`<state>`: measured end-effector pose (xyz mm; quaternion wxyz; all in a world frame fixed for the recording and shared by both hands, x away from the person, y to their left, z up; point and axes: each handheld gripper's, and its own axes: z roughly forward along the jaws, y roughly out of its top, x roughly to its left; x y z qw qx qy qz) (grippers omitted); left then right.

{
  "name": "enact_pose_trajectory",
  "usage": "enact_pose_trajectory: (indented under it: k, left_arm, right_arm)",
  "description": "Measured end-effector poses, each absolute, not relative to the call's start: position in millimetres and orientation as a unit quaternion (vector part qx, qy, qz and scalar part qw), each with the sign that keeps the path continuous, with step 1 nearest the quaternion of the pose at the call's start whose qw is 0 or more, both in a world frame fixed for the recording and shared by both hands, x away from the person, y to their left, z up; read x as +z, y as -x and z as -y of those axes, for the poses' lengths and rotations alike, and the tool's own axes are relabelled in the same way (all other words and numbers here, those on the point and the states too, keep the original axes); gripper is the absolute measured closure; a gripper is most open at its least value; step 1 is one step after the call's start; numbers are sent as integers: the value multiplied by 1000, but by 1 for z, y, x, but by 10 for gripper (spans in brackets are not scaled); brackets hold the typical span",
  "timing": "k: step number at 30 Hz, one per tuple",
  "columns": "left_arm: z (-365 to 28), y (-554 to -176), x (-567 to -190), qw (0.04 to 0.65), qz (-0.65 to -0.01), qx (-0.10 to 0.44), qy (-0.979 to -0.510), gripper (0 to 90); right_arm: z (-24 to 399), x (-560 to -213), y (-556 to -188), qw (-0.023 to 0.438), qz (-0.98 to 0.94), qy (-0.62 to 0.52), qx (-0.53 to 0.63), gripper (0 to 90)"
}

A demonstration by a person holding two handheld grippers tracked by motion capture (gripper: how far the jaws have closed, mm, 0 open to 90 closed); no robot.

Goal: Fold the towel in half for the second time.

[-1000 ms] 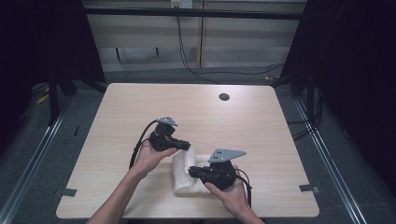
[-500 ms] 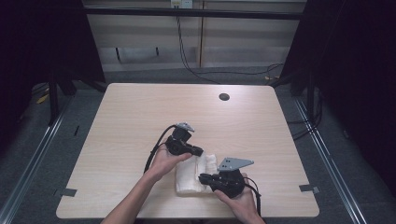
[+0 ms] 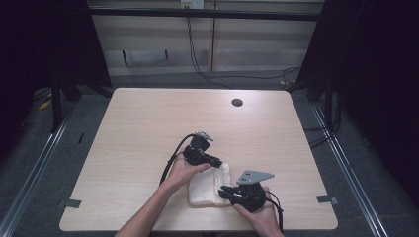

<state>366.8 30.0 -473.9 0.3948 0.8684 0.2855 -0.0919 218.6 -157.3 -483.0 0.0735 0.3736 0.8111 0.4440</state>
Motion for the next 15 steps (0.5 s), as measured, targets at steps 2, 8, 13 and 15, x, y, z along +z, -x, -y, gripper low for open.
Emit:
enact_pose_trajectory:
  k: [2,8,13,15]
  left_arm:
    - [-30,-367,-472,402,-286,-96,-865,729]
    - [-28,-367,-469,420,-285,-86,-857,598]
    - [-28,-367,-464,448,-286,-73,-844,503]
    - [-30,-366,-463,458,-279,-75,-841,479]
  right_arm:
    - [158,-481,-218,77,-812,-376,440,674]
    - [170,-476,-215,83,-801,-393,443,550]
    - [186,-472,-221,99,-779,-425,450,488]
    - [192,-471,-225,92,-774,-432,453,504]
